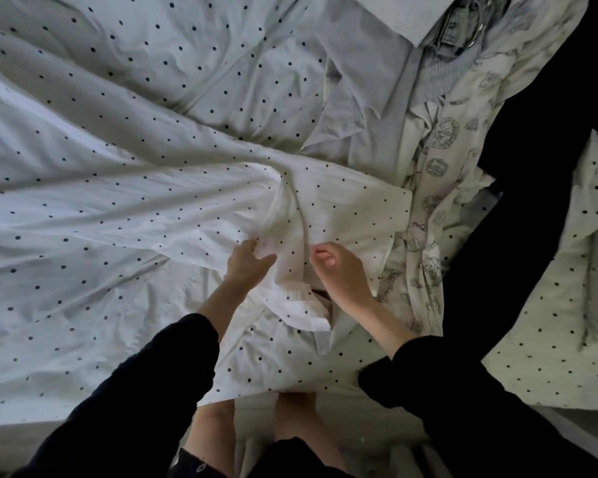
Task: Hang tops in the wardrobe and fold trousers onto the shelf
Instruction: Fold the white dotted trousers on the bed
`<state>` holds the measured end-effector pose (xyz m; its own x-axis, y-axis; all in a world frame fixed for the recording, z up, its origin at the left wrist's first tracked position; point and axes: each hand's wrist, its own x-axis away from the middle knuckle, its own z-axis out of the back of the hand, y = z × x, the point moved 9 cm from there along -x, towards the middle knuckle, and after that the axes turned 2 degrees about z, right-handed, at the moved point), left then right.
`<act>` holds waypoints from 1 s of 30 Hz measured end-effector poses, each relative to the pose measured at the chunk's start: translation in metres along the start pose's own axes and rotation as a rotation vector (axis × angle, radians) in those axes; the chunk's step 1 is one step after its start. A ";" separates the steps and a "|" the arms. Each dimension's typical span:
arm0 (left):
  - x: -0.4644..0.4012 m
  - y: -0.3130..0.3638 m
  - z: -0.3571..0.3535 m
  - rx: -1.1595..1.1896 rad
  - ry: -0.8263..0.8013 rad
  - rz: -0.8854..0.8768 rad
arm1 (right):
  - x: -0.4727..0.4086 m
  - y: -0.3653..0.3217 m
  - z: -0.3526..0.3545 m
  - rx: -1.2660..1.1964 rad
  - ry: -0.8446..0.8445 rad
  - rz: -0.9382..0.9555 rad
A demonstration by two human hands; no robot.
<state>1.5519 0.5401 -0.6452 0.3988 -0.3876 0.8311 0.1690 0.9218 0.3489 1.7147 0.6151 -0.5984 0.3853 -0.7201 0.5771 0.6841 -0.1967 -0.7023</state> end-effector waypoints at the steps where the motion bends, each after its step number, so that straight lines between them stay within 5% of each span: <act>1: 0.003 -0.003 -0.001 0.017 -0.030 0.032 | 0.006 -0.001 -0.002 0.008 -0.025 0.016; 7: 0.026 0.066 -0.006 0.235 -0.128 -0.037 | 0.029 -0.003 0.015 -0.199 -0.191 -0.069; 10: 0.044 0.125 -0.029 0.227 -0.276 -0.211 | 0.026 0.002 0.046 -0.312 -0.065 -0.100; 14: 0.061 0.155 -0.060 -0.108 -0.503 -0.352 | 0.015 0.037 0.081 -0.486 0.143 -0.299; 17: 0.037 0.158 -0.033 -0.456 -0.213 -0.539 | 0.004 0.050 0.095 -0.453 0.188 -0.350; 21: -0.010 0.143 0.025 -0.619 0.059 -0.567 | -0.019 0.041 0.091 -0.146 0.137 -0.272; 25: -0.035 0.141 0.058 -0.805 0.182 -0.590 | -0.034 0.032 0.113 -0.014 0.305 -0.242; 30: -0.058 0.129 0.089 -1.062 0.233 -0.409 | -0.042 0.050 0.165 0.049 0.505 -0.375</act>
<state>1.4703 0.6815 -0.6096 0.2777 -0.7489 0.6017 0.9503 0.3060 -0.0577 1.8350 0.7455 -0.5891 -0.2177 -0.8356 0.5043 0.7483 -0.4746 -0.4635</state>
